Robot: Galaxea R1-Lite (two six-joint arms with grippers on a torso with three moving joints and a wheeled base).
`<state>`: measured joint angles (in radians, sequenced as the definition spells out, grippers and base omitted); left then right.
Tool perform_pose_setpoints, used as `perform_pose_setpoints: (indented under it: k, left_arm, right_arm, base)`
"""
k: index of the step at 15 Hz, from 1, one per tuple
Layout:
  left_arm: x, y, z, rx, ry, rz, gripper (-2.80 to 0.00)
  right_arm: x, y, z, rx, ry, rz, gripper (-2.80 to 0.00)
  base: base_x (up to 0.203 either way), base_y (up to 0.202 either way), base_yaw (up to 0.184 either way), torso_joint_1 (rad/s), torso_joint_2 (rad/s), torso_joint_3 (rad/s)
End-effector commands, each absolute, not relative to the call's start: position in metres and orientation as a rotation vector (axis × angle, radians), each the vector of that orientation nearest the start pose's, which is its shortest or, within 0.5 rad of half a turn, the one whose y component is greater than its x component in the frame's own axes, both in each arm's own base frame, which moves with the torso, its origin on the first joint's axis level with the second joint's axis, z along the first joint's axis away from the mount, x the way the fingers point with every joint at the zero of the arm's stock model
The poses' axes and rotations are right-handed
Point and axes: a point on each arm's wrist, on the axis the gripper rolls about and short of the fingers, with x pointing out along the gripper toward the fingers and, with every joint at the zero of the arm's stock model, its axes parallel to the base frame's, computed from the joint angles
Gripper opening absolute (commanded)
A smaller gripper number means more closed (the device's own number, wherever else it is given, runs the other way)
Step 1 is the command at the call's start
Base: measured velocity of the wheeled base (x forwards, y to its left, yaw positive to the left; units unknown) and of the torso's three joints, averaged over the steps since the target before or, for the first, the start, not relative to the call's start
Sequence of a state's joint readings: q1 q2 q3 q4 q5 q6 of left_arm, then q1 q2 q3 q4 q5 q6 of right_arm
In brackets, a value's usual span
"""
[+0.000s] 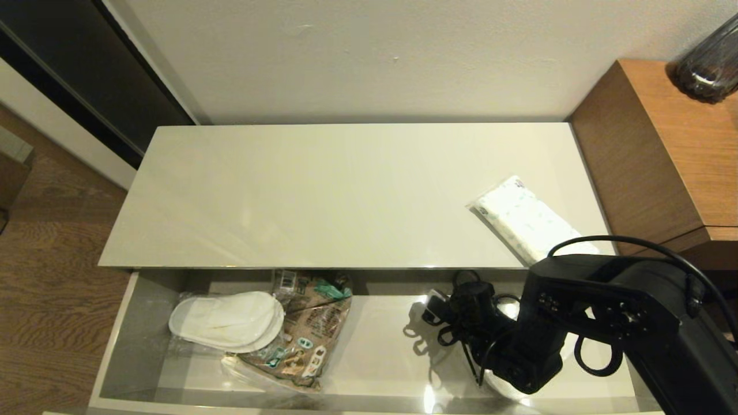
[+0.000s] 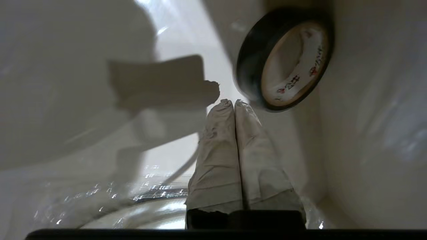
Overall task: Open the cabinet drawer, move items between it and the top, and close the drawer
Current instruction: Close the drawer
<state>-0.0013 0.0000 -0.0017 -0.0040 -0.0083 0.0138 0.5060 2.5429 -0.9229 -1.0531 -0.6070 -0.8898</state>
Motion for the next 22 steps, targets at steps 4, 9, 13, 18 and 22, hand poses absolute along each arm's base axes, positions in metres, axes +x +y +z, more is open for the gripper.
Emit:
perform_pose_setpoints:
  k: [4,9,13,18,22]
  left_arm:
    - [-0.023,0.0,0.077,0.014,-0.006,-0.01,-2.8]
    - [-0.023,0.0,0.076,0.014,-0.006,-0.011,-2.8]
    - [-0.023,0.0,0.076,0.014,-0.006,-0.011,-2.8]
    - [-0.023,0.0,0.076,0.014,-0.006,-0.011,-2.8]
    - [-0.023,0.0,0.076,0.014,-0.006,-0.01,-2.8]
  right_arm:
    - [0.346,0.177,-0.052,-1.173,0.508,0.124,-2.8]
    - [0.35,0.181,-0.044,-1.139,0.476,0.129,-2.8]
    - [0.352,0.182,-0.048,-1.147,0.491,0.139,0.0]
    - [0.354,0.183,-0.057,-1.156,0.501,0.145,0.0]
    - [0.355,0.183,-0.06,-1.154,0.502,0.144,0.0]
  base:
    - [0.0,0.0,0.0,0.0,0.0,0.0]
    - [0.0,0.0,0.0,0.0,0.0,0.0]
    - [0.0,0.0,0.0,0.0,0.0,0.0]
    - [0.0,0.0,0.0,0.0,0.0,0.0]
    - [0.0,0.0,0.0,0.0,0.0,0.0]
